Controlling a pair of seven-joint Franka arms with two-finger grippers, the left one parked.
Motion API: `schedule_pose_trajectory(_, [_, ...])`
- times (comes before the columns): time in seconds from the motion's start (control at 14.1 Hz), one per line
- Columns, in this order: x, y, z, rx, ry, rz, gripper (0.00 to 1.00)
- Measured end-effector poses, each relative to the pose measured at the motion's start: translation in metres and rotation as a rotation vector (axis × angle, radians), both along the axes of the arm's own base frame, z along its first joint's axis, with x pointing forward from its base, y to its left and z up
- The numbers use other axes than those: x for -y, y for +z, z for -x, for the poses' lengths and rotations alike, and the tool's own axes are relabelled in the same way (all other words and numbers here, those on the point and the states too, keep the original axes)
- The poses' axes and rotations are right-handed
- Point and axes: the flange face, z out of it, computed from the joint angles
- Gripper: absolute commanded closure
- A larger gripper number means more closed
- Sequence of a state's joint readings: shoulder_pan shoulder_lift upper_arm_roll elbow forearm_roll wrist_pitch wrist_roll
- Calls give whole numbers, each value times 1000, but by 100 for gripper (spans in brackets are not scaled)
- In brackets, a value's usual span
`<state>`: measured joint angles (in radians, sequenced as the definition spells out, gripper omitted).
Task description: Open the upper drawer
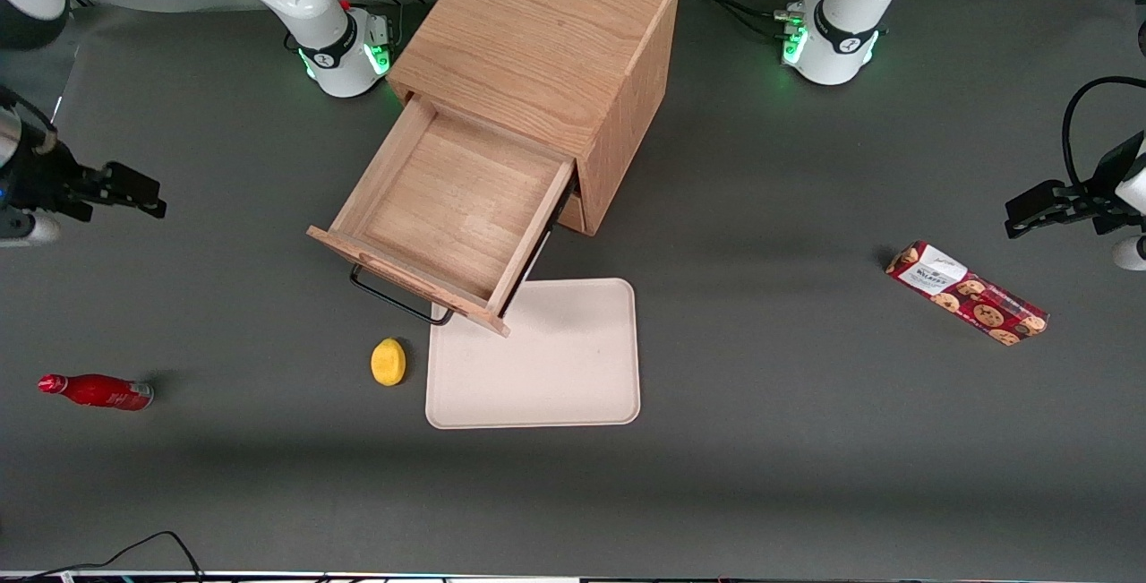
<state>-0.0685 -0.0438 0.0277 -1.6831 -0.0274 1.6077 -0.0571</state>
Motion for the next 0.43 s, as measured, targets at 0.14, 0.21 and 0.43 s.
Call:
schedule_pose_trajectory(0.14, [0,7,6,13,0,3,0])
schedule_pose_trajectory(0.21, [0,7,5,14,-1,3,0])
schedule_pose_trajectory(0.43, [7,5,4,16,-12,3,0])
